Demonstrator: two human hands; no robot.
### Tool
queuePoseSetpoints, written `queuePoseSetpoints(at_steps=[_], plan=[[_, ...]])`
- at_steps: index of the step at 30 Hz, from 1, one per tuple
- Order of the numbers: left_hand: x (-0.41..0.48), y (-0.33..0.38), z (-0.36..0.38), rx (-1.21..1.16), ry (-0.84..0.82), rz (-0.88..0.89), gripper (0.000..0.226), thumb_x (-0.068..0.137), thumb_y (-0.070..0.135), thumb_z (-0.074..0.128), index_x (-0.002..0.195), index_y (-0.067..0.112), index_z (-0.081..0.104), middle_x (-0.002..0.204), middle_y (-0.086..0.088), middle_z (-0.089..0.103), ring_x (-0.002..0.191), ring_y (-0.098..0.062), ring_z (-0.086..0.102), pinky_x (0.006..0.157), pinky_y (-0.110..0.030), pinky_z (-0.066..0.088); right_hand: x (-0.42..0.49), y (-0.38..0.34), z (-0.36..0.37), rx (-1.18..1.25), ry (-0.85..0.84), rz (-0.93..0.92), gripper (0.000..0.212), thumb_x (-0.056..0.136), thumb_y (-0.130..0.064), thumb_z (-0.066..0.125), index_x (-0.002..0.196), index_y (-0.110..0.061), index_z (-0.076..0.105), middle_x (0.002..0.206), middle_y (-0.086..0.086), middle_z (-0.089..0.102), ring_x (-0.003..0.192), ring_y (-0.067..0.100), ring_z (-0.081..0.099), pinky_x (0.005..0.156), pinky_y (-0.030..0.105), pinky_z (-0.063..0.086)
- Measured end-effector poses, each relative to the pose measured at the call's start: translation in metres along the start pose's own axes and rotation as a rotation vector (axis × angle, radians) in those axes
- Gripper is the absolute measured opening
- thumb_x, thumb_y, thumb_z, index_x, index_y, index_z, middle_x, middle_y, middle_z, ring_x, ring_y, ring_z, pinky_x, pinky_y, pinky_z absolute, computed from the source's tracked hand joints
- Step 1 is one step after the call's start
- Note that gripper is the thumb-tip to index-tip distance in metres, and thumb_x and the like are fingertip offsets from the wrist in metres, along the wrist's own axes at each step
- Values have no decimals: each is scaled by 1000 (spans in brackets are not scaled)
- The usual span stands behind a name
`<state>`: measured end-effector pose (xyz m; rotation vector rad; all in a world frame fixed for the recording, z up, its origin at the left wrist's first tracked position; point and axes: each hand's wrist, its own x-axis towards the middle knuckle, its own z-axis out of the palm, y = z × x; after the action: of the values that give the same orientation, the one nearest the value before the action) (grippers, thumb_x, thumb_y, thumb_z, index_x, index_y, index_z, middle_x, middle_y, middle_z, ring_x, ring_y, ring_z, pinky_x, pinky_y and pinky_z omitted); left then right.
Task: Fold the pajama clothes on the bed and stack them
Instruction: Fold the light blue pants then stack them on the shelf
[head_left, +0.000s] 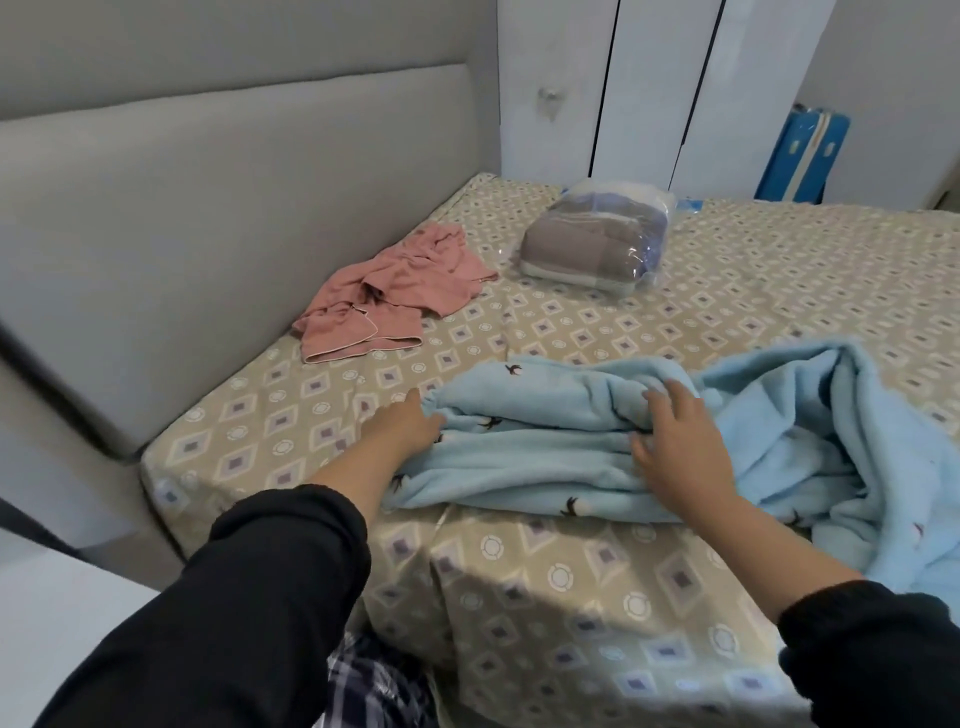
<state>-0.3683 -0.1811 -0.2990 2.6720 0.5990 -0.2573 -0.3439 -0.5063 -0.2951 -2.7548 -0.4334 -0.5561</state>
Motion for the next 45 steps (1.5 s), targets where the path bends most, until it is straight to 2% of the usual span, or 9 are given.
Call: queuePoseSetpoints(at_steps=[5, 13, 17, 24, 30, 35, 37, 41, 45], plan=[[3, -6, 2, 128, -66, 120, 55, 87, 50, 54, 127, 12, 51, 127, -8, 59, 108, -28, 58, 85, -33, 47, 46, 13, 1, 79, -400, 509, 88, 85, -43, 65, 150, -8, 18, 150, 22, 30, 130, 39, 40, 103, 46, 38], [-4, -29, -46, 563, -656, 31, 64, 82, 46, 70, 133, 14, 51, 128, -8, 60, 102, -24, 60, 84, -36, 51, 59, -12, -1, 168, -777, 77, 14, 72, -14, 63, 85, -18, 64, 71, -3, 61, 68, 13, 55, 53, 22, 39], [2, -3, -46, -59, -518, 131, 64, 81, 64, 61, 131, 26, 47, 130, 5, 54, 115, -18, 55, 97, -37, 48, 57, -16, 7, 35, -681, -14, 23, 81, -11, 55, 103, -13, 61, 103, 6, 60, 92, 24, 56, 76, 33, 45], [37, 34, -6, -841, -661, -151, 56, 86, 58, 61, 114, 10, 67, 101, -10, 73, 90, -22, 70, 80, -34, 55, 67, -1, 3, 104, -853, -27, 25, 80, -15, 55, 104, -24, 56, 97, -7, 64, 85, 8, 57, 63, 21, 40], [63, 23, -29, -902, -310, -19, 48, 80, -3, 63, 126, 7, 57, 108, -14, 69, 89, -27, 67, 79, -37, 56, 117, -22, 1, -221, -1016, -108, 15, 77, -7, 57, 88, -17, 57, 96, 5, 65, 83, 22, 56, 71, 32, 45], [99, 6, -73, -995, 454, -59, 55, 75, 5, 70, 127, 14, 54, 104, -5, 67, 85, -21, 62, 67, -21, 44, 175, -52, 11, -153, -63, -193, 54, 81, -12, 62, 133, -13, 45, 137, 16, 46, 123, 32, 45, 97, 42, 33], [113, 6, -74, -836, 624, -117, 63, 79, 14, 67, 136, 16, 43, 124, -10, 61, 103, -31, 61, 78, -27, 44, 181, -59, 24, -125, -44, -46, 79, 91, -27, 58, 153, -18, 10, 159, 14, 10, 144, 30, 16, 114, 47, 13], [121, 7, -40, -344, 452, -220, 98, 86, 17, 65, 153, 28, -6, 157, -11, 17, 136, -36, 33, 107, -48, 36, 141, -57, 73, -165, -198, -57, 72, 99, -41, 40, 154, -18, -1, 161, 11, -7, 148, 28, -3, 116, 53, 4], [104, 19, 16, 137, 296, 154, 63, 100, 41, 34, 154, 27, 4, 162, -4, 0, 148, -27, -2, 117, -51, 5, 80, -32, 113, -185, -537, -48, 59, 101, -47, 17, 154, -25, 4, 162, 6, -5, 148, 24, -3, 116, 51, 1]])
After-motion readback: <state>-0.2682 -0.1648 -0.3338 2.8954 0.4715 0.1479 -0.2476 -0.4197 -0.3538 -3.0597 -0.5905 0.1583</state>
